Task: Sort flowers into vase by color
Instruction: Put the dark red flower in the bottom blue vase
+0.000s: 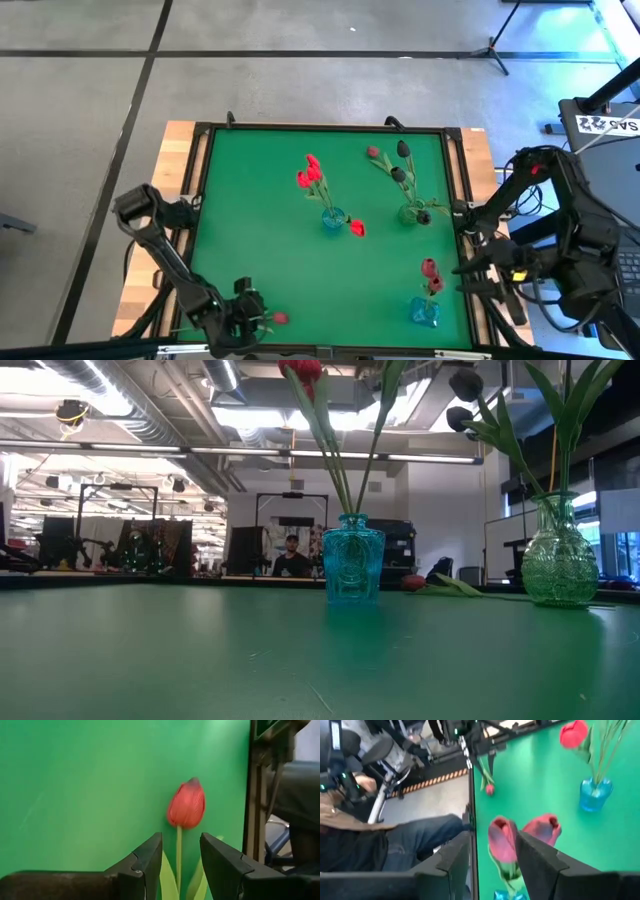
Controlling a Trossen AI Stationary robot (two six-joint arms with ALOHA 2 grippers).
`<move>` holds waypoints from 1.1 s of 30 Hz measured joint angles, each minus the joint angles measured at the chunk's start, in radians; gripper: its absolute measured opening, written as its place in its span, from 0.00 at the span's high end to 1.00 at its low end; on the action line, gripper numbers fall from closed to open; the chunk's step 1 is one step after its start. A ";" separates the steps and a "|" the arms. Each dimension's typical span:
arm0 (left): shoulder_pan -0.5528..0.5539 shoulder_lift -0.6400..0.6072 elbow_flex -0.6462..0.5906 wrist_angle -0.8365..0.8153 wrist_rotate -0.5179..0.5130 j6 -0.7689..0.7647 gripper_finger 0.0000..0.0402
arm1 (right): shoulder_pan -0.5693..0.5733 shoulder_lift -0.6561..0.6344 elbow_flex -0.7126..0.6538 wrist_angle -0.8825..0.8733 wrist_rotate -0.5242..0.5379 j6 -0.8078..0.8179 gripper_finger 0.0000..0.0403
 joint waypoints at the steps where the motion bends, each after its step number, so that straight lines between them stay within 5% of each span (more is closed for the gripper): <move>1: 0.000 0.007 0.000 -0.002 0.007 -0.005 0.68 | 0.000 0.000 0.004 0.000 0.013 -0.002 0.60; 21: 0.017 0.153 0.003 0.105 0.023 0.033 0.69 | 0.000 0.004 0.003 -0.022 0.052 -0.002 0.60; 29: 0.043 0.159 0.002 0.111 -0.025 0.016 0.96 | 0.000 0.004 0.002 -0.021 0.168 -0.086 0.60; 33: 0.075 0.137 0.004 0.114 -0.051 0.068 0.98 | 0.000 0.003 0.002 0.006 0.284 -0.177 0.60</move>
